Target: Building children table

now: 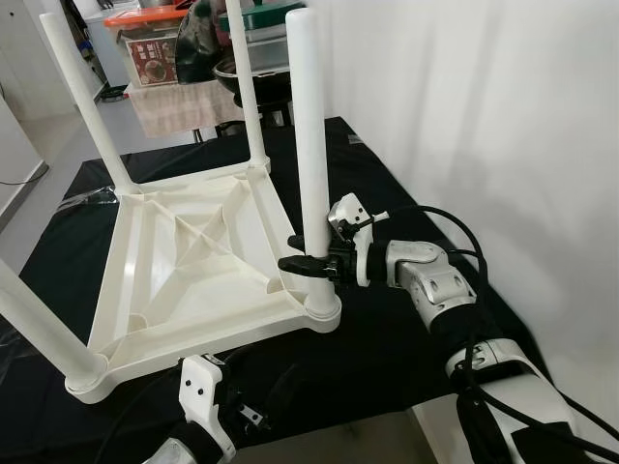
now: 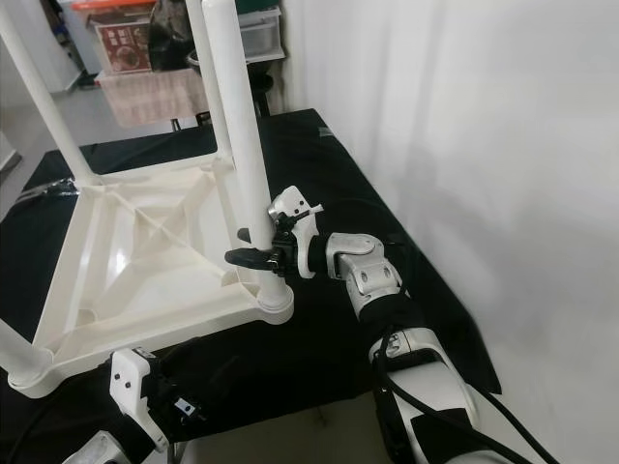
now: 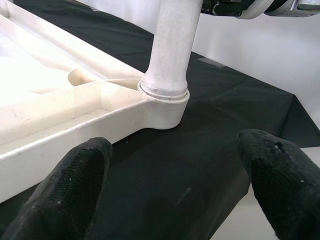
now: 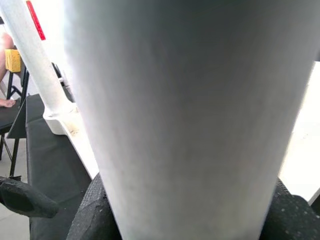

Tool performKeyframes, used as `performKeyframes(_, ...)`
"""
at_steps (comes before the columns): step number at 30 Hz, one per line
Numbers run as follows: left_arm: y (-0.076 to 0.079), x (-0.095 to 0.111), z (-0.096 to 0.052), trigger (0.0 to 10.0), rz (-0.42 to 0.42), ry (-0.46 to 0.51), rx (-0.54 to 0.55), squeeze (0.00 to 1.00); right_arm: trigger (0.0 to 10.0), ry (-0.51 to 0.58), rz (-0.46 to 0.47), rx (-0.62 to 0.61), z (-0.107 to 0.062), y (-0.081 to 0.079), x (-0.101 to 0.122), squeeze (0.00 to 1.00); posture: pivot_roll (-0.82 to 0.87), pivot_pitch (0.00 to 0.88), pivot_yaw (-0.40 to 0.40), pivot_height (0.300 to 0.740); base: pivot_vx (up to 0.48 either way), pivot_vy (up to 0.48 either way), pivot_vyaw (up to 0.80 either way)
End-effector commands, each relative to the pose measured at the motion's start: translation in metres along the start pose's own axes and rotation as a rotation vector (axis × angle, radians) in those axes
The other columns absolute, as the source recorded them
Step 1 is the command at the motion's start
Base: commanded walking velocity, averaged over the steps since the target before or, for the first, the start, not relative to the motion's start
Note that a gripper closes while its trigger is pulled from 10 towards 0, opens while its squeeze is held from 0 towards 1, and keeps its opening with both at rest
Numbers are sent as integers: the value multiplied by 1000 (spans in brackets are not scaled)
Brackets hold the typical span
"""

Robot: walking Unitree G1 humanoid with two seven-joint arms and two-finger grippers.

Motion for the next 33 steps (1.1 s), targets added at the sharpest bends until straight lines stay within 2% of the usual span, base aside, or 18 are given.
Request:
performKeyframes(1, 0, -1, -1, 10000, -19, -6, 0, 0, 0, 37, 43, -71, -8, 8, -7, 0, -1, 0, 56, 740, 0, 0, 0)
performKeyframes(7, -1, 0, -2, 10000, -19, -4, 0, 0, 0, 80, 82, -201, -11, 11, -16, 0, -8, 0, 49, 740, 0, 0, 0)
performKeyframes(8, -2, 1, -2, 10000, -17, -2, 3, 0, 0, 24, 160, -430, -5, -4, -64, 0, -28, 0, 52, 740, 0, 0, 0)
performKeyframes(9, -5, 4, -3, 10000, -15, 1, 5, 0, 0, -43, 169, -603, -7, -23, -96, 0, -30, 0, 59, 740, 0, 0, 0)
performKeyframes(11, -5, 4, -3, 10000, -15, 1, 5, 0, 0, -43, 169, -603, -7, -23, -96, 0, -30, 0, 59, 740, 0, 0, 0)
performKeyframes(12, -7, 6, -1, 10000, -12, 5, 7, 0, 0, -82, 174, -697, -11, -33, -109, 0, -52, 0, 65, 740, 0, 0, 0)
performKeyframes(15, -9, 8, 0, 10000, -11, 13, 3, 0, 0, -84, 152, -722, -9, -31, -105, 0, -36, 0, 48, 740, 0, 0, 0)
performKeyframes(18, -15, 14, 4, 10000, 1, 34, 7, 0, 0, -36, 100, -681, 4, -18, -79, 0, -27, 0, 36, 740, 0, 0, 0)
performKeyframes(19, -18, 17, 6, 10000, 11, 44, 17, 0, 1294, -16, 90, -672, 9, -14, -69, 0, -26, 0, 34, 740, 0, 0, 0)
performKeyframes(22, -21, 19, 8, 10000, 18, 50, 25, 0, 1294, -7, 88, -670, 12, -13, -64, 0, -22, 0, 30, 740, 0, 0, 0)
performKeyframes(23, -24, 21, 10, 10000, 30, 60, 39, 0, 10000, 9, 76, -651, 15, -10, -55, 0, -15, 0, 25, 740, 0, 0, 0)
performKeyframes(25, -24, 21, 10, 10000, 30, 60, 39, 0, 10000, 9, 76, -651, 15, -10, -55, 0, -15, 0, 25, 740, 0, 0, 0)
performKeyframes(26, -28, 24, 13, 10000, 43, 68, 55, 0, 10000, 26, 80, -637, 15, -11, -48, 1000, -7, 0, 17, 740, 0, 0, 0)
performKeyframes(28, -33, 25, 16, 10000, 53, 73, 70, 0, 10000, 54, 78, -590, 16, -11, -36, 1000, -1, 0, 11, 740, 0, 0, 0)
performKeyframes(29, -37, 25, 19, 10000, 64, 77, 82, 0, 10000, 73, 97, -486, 19, -13, -26, 1000, -7, 0, 9, 740, 0, 0, 0)
performKeyframes(31, -37, 25, 19, 10000, 64, 77, 82, 0, 10000, 73, 97, -486, 19, -13, -26, 1000, -7, 0, 9, 740, 0, 0, 0)
performKeyframes(32, -40, 26, 22, 10000, 72, 77, 86, 0, 10000, 84, 80, -398, 19, -14, -17, 1000, -4, 0, 9, 740, 0, 0, 0)
performKeyframes(33, -42, 25, 25, 10000, 76, 76, 89, 0, 10000, 87, 40, -258, 14, -16, -7, 114, -5, 0, 8, 740, 0, 0, 0)
Point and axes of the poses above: a point about 5 cm out from each wrist's last joint towards the gripper, its own z axis pointing out of the wrist towards the gripper, its own x axis along the axis of the wrist's last joint, y = z × x, the point moved 3 cm from there along z, pointing out of the wrist towards the gripper, and after that the axes turned 14 degrees about z, right-handed, at the moved point
